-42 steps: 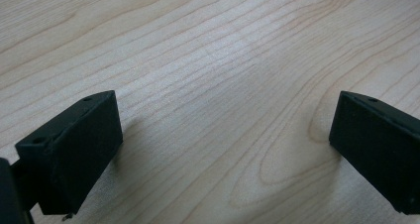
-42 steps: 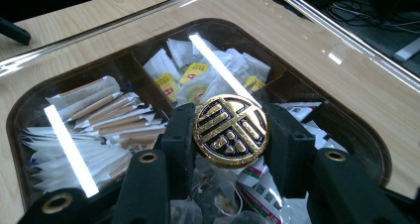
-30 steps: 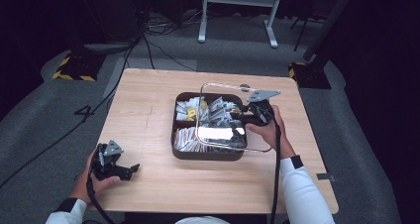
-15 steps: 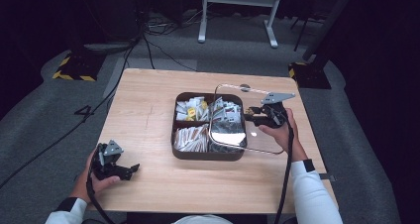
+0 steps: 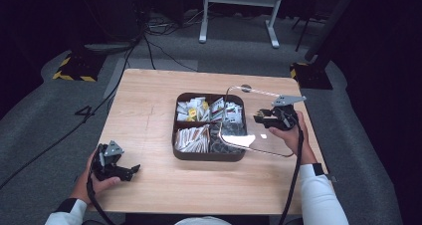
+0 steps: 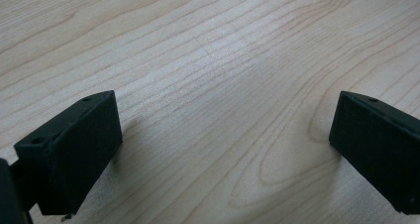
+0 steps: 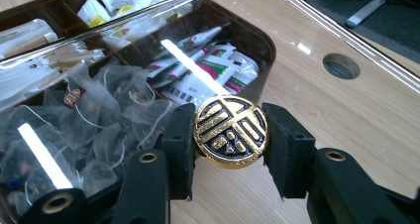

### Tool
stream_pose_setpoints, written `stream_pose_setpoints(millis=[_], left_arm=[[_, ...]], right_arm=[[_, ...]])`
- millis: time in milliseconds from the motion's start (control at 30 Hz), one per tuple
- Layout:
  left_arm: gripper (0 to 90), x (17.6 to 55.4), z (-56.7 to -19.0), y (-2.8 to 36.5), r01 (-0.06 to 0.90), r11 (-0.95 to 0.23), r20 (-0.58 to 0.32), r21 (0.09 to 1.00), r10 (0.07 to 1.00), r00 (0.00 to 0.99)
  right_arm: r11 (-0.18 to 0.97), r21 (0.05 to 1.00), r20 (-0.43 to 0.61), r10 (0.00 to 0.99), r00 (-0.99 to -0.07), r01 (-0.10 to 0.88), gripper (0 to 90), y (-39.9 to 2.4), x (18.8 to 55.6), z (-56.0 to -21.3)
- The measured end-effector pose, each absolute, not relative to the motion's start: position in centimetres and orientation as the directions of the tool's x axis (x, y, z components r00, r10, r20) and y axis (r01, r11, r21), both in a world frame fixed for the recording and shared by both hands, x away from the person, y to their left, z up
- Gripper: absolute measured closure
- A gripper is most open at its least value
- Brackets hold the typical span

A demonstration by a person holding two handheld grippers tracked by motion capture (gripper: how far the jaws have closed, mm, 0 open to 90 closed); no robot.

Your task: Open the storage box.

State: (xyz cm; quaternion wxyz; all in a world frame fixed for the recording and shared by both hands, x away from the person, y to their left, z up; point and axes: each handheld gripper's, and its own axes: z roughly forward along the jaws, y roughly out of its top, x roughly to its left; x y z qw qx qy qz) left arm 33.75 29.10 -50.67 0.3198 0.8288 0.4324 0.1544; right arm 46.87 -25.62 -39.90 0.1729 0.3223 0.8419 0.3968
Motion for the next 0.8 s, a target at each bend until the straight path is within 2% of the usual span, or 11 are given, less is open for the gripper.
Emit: stream_pose_setpoints(millis=[800], left_arm=[[0.1,33.7,-50.7,29.1,0.62,-0.42,-0.021,0.663,0.817,0.576]], right_arm=[[0.439,0.773,-0.018,0.737,-0.675,0.459,58.8,-32.1,46.1,-40.7]])
